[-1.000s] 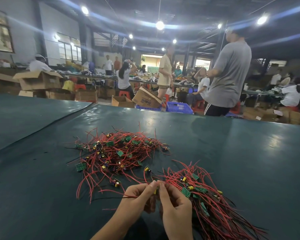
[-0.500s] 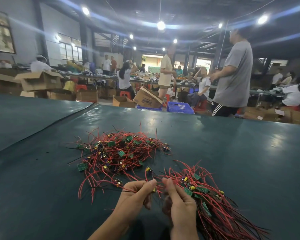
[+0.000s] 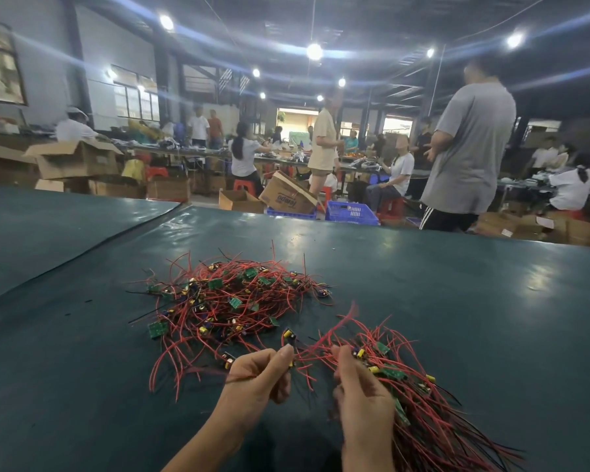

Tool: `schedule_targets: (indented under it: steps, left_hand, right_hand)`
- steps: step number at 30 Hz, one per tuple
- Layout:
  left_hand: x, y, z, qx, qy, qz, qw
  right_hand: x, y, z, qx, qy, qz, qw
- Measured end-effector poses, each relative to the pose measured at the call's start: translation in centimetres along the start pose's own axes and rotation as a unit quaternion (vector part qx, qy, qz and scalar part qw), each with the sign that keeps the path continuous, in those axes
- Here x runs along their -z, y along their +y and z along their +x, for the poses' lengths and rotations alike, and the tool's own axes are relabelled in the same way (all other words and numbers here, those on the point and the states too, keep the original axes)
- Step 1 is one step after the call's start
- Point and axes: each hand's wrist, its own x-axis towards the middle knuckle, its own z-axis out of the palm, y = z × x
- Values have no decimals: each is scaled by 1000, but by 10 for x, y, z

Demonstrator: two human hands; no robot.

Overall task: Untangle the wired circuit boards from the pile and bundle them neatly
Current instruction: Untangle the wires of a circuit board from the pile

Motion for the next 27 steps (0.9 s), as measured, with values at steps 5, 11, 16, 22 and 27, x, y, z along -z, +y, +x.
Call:
schedule_targets:
  steps: [5,11,16,22,27]
  left_hand:
    - [-6,0,-4,-11,-45,45,998]
    - [-5,7,-5,-27,-52,91,994]
    - [8,17,-1,-32,-31,69,997]
    - [10,11,2,22,48,25,998]
    - [10,8,3,33,86,77,993]
  right_hand:
    - [-15,11,-14,28,-86,-80,993]
    - [-2,1,4,-28,27,-23,999]
    - [18,-7,21,-16,94,31,995]
    - [14,-4,14,14,81,12,997]
    - [11,-3,9,19,43,39,998]
